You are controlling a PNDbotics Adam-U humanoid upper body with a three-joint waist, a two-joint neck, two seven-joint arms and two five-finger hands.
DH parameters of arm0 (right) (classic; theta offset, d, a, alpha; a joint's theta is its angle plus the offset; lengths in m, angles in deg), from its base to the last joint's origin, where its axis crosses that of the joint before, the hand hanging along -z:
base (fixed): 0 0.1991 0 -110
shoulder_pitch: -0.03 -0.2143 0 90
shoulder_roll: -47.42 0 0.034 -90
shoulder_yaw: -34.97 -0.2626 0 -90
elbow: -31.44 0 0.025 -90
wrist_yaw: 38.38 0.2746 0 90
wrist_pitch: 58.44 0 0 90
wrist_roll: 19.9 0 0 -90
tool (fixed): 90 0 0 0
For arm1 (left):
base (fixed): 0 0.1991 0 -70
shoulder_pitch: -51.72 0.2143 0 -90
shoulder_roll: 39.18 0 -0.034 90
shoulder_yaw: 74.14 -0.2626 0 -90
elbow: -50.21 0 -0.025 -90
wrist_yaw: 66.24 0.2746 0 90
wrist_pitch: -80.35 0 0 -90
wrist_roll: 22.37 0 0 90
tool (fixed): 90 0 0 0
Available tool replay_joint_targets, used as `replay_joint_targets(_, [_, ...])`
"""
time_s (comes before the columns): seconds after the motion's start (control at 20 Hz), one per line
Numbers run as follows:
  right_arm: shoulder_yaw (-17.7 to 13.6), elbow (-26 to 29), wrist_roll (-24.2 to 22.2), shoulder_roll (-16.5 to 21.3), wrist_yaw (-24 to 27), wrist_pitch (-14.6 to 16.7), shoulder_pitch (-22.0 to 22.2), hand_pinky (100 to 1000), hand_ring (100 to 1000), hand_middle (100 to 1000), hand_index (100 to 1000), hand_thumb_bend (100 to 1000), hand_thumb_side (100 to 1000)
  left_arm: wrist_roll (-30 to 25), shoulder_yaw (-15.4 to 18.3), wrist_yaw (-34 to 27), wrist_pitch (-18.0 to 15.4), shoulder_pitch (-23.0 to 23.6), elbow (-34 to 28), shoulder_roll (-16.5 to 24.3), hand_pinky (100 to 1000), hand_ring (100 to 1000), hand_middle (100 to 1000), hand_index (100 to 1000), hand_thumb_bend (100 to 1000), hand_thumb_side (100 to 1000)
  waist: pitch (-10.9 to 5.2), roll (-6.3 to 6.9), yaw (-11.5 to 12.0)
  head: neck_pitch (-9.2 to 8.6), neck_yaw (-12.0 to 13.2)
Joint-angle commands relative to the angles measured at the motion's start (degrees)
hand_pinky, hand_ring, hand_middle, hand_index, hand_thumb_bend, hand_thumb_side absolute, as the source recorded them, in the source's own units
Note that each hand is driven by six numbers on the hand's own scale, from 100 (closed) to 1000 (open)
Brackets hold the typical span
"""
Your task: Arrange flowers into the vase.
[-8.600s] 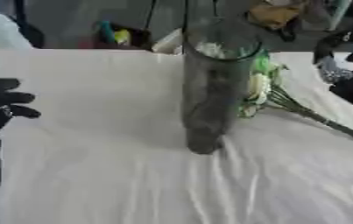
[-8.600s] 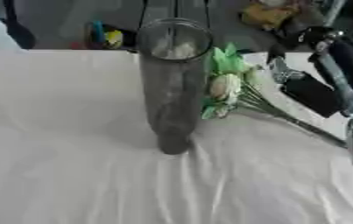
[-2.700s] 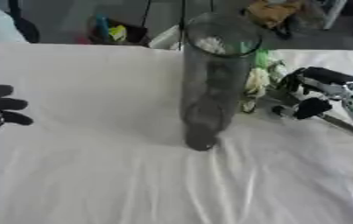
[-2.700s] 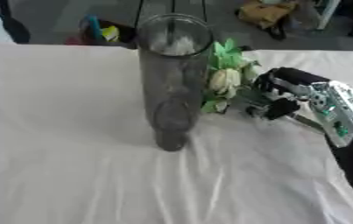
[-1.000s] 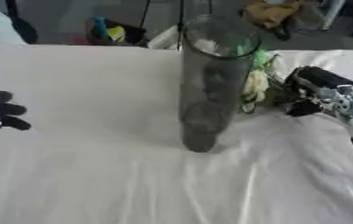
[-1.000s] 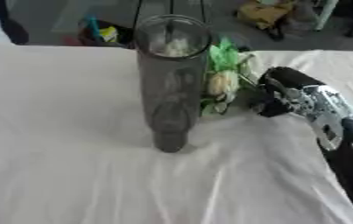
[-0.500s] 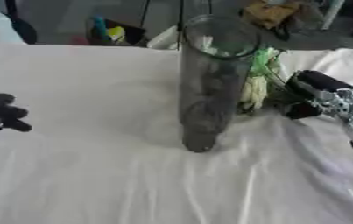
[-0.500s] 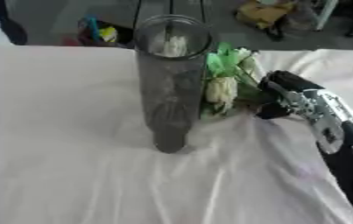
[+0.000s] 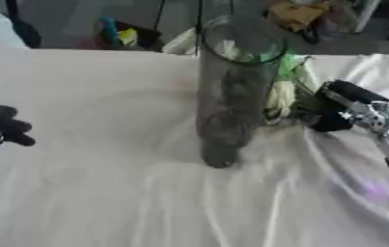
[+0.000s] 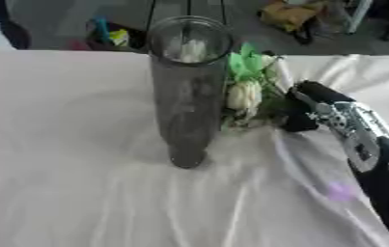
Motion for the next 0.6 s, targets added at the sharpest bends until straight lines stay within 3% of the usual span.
replay_joint_targets(0.05, [-0.2, 0.1, 1.1, 0.8, 1.4, 0.1, -0.4, 100, 229, 100, 100, 100, 473, -0.3, -0.2, 0.2, 0.0, -0.2, -1.0, 0.0, 531, 604, 635, 721, 100, 1000, -0.2, -0.53, -0.1, -0.66, -0.1])
replay_joint_targets(0.6, [-1.1, 1.2, 6.4, 1.3, 2.0, 0.0, -0.9, 100, 175, 100, 100, 100, 490, -0.6, -0.3, 0.5, 0.0, -0.1, -1.0, 0.0, 530, 597, 628, 715, 100, 1000, -0.32, -0.66, 0.2, -0.73, -0.4])
